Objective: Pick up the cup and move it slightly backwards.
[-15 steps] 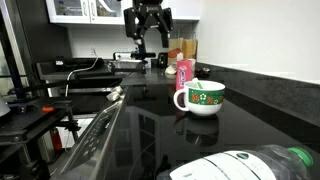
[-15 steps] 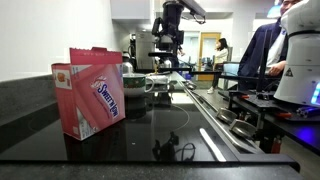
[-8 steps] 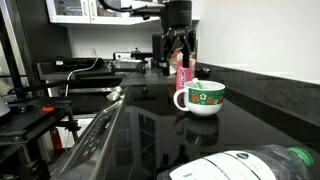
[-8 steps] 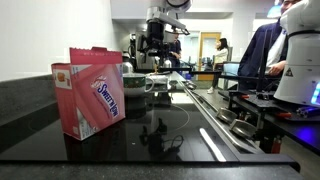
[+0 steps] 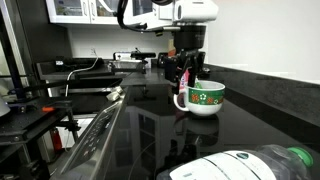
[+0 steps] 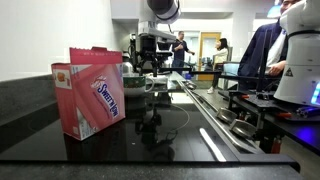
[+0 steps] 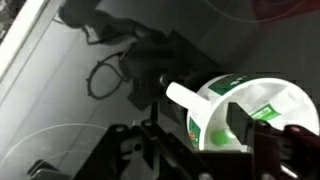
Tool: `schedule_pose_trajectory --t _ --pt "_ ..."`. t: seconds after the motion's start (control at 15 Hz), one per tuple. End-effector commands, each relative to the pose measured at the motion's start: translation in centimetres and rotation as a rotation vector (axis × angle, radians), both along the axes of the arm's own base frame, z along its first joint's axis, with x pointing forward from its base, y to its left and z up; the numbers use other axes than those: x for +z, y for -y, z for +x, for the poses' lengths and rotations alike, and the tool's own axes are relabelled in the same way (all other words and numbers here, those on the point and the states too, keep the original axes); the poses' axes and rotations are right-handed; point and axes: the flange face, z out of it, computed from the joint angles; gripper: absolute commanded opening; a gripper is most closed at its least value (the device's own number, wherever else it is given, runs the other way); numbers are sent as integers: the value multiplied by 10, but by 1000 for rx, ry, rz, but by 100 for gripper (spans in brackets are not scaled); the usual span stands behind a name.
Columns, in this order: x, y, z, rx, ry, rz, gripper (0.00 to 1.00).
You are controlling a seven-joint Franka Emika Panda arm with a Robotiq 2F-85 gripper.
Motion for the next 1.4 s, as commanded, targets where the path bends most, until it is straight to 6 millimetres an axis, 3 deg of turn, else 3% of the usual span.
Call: schedule_pose_trajectory --t 0.0,0.13,0.47,0.87,1.33 --pt "-11 5 11 -23 -45 26 44" --pt "-18 6 14 -22 -55 28 38" --pt "-23 2 22 -16 -56 37 1" --pt "-18 2 20 -18 -30 49 3" --pt "-9 12 -14 -44 -43 40 3"
